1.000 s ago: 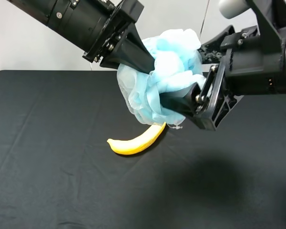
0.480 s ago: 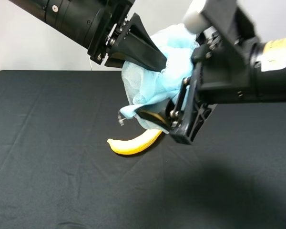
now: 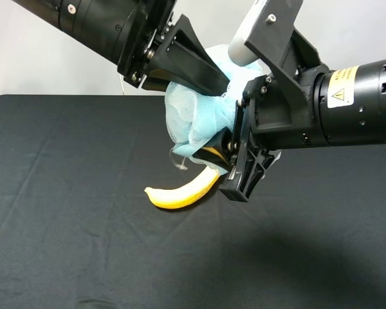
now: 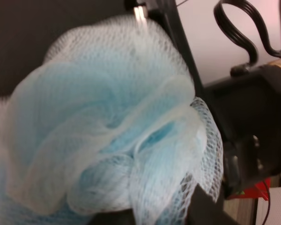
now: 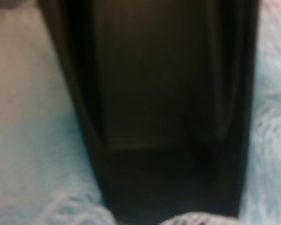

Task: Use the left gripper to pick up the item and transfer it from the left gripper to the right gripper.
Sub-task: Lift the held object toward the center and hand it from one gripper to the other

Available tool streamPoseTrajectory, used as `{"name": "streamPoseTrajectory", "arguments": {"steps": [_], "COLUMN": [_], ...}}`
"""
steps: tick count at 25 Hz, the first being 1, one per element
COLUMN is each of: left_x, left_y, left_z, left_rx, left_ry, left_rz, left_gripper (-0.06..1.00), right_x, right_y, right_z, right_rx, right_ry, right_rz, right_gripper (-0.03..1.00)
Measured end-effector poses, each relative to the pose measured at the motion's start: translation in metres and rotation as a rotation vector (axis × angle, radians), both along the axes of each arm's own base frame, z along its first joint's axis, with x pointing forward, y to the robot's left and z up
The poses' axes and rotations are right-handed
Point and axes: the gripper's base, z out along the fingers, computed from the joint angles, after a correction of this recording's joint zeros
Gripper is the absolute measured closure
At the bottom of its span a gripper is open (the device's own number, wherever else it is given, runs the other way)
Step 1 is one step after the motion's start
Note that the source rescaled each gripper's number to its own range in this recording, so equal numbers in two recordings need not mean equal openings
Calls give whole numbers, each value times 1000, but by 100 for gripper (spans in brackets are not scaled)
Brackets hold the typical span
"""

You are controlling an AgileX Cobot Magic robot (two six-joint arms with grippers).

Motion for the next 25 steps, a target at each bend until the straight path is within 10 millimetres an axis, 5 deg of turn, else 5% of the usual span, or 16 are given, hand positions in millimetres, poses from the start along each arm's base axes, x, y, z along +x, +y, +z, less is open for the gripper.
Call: {"name": "streamPoseTrajectory", "arguments": {"steps": [12, 13, 17, 19, 25], "left_x": [1, 1, 0, 1, 2], "left_y": [0, 1, 1, 3, 5], "left_z": [0, -1, 0, -2, -5], "left_rx": [7, 12, 21, 44, 80], "left_ry": [-15, -19, 29, 30, 10], "left_rz": [4, 3, 31, 43, 39], "left_gripper": [91, 85, 27, 8, -4], "right_x": [0, 1, 0, 0, 0], "right_y": [0, 1, 1, 0, 0], "right_z": [-1, -1, -5, -5, -5], "right_rx": [-2, -4, -21, -18, -20], "right_ry": [2, 3, 17, 14, 15], "right_rz": [0, 0, 2, 2, 3], "right_gripper": [88, 88, 88, 88, 89]}}
